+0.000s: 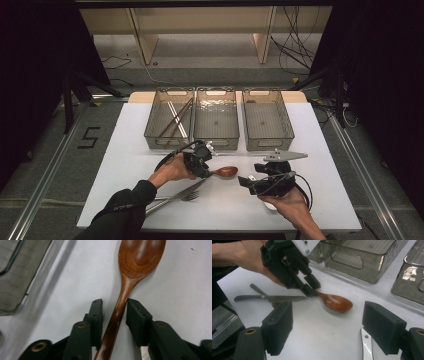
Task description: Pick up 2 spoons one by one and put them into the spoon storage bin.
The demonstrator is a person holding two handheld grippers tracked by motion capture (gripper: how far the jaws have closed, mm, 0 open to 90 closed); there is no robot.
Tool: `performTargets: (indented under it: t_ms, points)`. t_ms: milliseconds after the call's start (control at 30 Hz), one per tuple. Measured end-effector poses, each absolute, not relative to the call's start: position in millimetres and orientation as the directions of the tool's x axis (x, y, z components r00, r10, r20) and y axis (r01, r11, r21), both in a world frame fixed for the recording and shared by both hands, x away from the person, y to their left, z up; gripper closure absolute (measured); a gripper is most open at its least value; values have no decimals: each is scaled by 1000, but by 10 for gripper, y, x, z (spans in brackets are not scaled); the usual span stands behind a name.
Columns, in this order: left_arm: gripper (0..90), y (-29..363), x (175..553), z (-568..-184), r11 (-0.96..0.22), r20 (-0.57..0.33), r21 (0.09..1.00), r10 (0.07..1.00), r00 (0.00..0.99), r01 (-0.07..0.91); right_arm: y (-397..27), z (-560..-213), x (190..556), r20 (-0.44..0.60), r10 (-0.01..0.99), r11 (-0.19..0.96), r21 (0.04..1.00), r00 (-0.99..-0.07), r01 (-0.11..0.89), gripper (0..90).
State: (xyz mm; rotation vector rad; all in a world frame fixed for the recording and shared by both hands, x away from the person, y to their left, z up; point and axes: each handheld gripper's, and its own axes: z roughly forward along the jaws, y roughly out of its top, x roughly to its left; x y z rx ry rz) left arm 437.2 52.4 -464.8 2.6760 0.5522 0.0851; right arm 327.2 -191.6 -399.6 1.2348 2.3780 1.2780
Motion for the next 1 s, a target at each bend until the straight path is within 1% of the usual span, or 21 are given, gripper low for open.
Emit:
performTargets:
  t_ms: [300,433,533,600,700,1000]
  points:
    - [794,488,4321,-4647,-854,-8,397,363,932,336,-1914,-3993,3268,217,737,288,756,-641,588,258]
    - [803,484,4310,-4640,-863,10,391,350,937,319,-1914,-3991,3268,216,737,289,757,-641,587,259]
    - [806,494,4316,-4637,-862,1,393,348,937,320,-1919,-3990,3271,213,736,289,759,-642,584,259]
    - [807,503,4315,-4641,-855,-10,402,355,935,329,-1922,-3986,3269,212,737,290,759,-642,583,259]
    - [807,509,4309,-4625,-851,-3,410,359,933,329,-1926,-3983,3269,211,737,289,760,-642,582,259]
    - [807,588,4316,-4470,-829,-3,453,368,930,329,-1927,-3980,3266,213,738,287,760,-641,583,259]
